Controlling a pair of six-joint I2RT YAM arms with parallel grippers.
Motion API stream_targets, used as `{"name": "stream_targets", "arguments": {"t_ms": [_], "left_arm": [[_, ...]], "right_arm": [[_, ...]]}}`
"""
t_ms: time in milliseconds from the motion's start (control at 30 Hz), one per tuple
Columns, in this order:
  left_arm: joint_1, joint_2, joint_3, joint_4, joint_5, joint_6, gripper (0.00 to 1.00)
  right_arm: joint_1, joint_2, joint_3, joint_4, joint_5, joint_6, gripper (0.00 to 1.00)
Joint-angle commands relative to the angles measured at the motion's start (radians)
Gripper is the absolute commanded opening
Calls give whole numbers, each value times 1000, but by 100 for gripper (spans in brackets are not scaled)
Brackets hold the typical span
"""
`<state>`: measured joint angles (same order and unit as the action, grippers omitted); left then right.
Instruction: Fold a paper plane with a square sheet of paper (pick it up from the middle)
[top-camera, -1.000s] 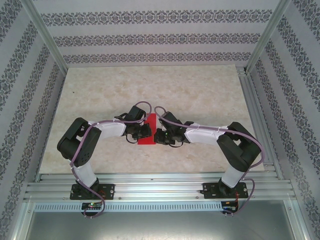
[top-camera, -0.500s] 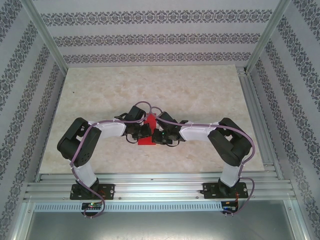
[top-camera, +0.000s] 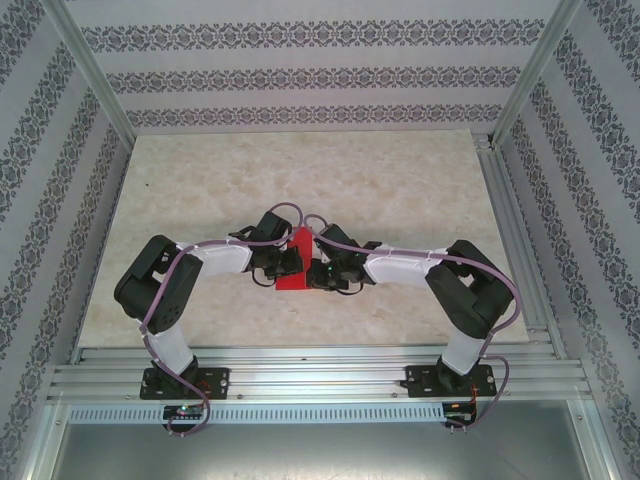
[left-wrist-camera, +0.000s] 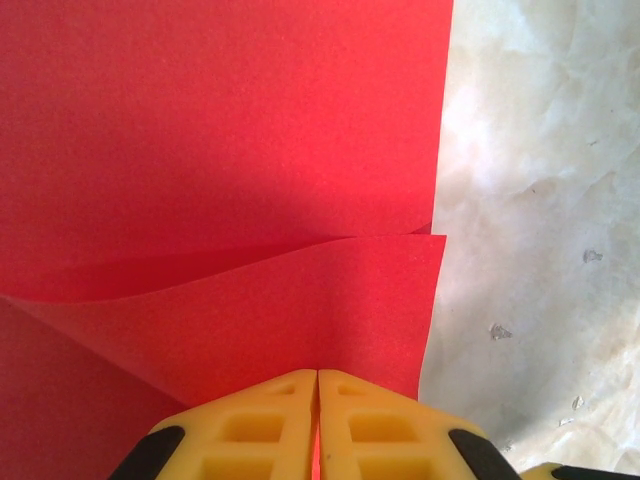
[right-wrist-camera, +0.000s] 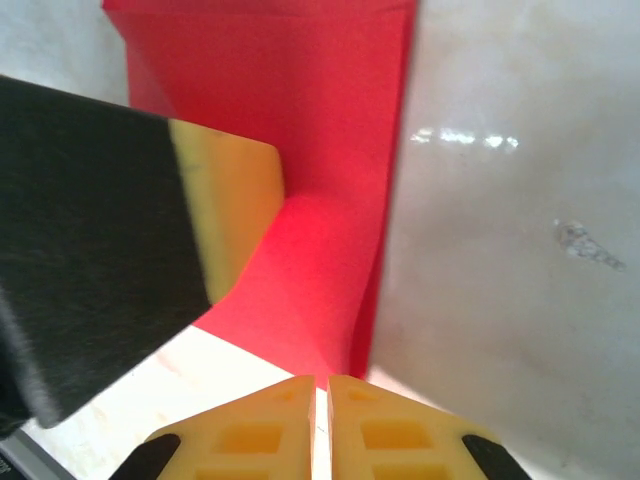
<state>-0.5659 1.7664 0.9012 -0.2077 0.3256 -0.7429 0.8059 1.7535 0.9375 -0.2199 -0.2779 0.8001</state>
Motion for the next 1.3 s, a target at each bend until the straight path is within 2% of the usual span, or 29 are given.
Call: {"name": "stream_targets", "arguments": {"t_ms": [0,233,533,1267], "left_arm": [[-5,14,-24,-24,-63,-13,12],[-5,13,-26,-19,-58,-15,11],[10,0,-3,-25,-60,11,12],[210,42,5,24,-11,112,13]], "right_arm": [[18,13,36,6,-21,-33,12],[21,97,55,-14,-20,-33,12],[13,110,-14,-83,28,-12,12],[-7,133,-65,-69,17,49,11]]}}
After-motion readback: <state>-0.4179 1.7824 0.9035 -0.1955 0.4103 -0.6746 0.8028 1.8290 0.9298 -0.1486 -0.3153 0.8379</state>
